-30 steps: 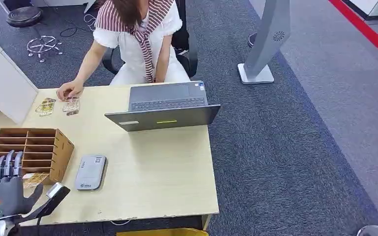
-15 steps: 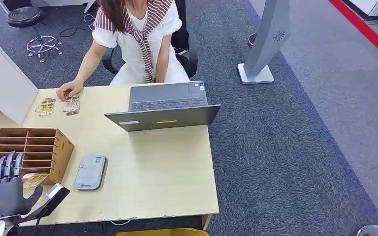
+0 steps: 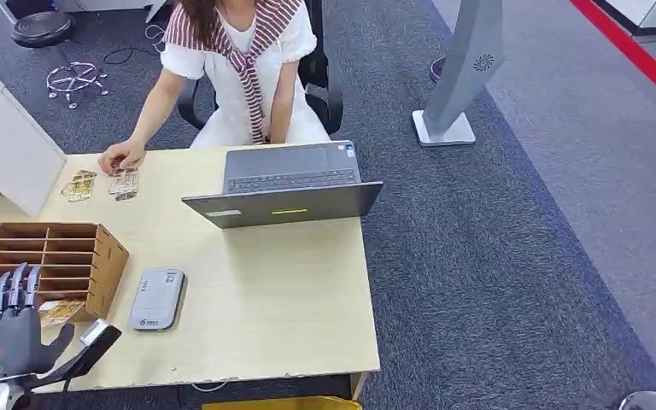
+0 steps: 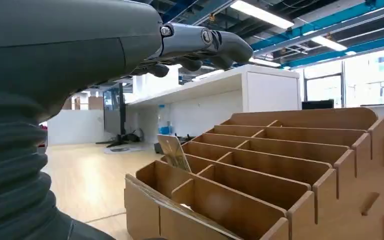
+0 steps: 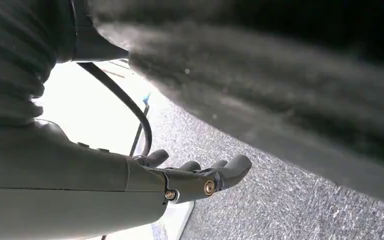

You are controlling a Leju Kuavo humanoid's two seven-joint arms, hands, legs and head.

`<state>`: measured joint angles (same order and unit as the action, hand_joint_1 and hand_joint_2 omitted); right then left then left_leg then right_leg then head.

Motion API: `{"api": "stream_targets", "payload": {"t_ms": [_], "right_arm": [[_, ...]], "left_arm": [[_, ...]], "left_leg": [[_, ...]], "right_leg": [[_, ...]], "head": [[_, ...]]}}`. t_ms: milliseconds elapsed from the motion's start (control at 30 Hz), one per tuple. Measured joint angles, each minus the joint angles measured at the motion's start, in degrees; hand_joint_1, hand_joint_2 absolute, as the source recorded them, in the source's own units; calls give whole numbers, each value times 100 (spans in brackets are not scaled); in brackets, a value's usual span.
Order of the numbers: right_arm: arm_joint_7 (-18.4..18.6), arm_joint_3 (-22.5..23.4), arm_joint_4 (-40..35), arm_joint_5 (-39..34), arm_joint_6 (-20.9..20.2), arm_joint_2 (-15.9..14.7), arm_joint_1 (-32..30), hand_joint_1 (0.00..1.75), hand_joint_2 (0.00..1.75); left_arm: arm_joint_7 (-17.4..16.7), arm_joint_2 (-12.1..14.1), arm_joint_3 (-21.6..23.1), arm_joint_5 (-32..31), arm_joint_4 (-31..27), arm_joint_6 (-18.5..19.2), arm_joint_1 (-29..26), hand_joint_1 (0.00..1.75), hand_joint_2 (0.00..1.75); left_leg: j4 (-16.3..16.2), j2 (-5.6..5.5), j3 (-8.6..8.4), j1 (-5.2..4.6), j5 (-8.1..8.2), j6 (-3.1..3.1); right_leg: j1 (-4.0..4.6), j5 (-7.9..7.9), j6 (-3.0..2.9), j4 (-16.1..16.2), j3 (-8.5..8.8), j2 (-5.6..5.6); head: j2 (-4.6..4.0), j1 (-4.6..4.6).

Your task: Pass the card to the sensor for recognition and then transmit it.

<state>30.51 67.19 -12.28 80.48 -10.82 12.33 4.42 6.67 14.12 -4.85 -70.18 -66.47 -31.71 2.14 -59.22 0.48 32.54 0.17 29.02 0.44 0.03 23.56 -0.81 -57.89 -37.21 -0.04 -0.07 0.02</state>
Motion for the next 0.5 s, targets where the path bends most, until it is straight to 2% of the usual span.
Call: {"api": "stream_targets", "payload": {"t_ms": [133, 500], "right_arm": [[17, -2, 0, 0, -7, 0, 3, 0, 175], [48, 0, 0, 0, -42, -2, 13, 0, 175]], "left_arm": [[-65, 0, 0, -33, 11, 20, 4, 0, 175], [-247, 2, 0, -116, 192, 372, 86, 0, 175]], "left_leg": [[0, 0, 0, 0, 0, 0], [0, 0, -1, 0, 0, 0]], "right_leg": [[0, 0, 0, 0, 0, 0], [0, 0, 0, 0, 0, 0]], "head": [[-2, 0], [0, 0]]}}
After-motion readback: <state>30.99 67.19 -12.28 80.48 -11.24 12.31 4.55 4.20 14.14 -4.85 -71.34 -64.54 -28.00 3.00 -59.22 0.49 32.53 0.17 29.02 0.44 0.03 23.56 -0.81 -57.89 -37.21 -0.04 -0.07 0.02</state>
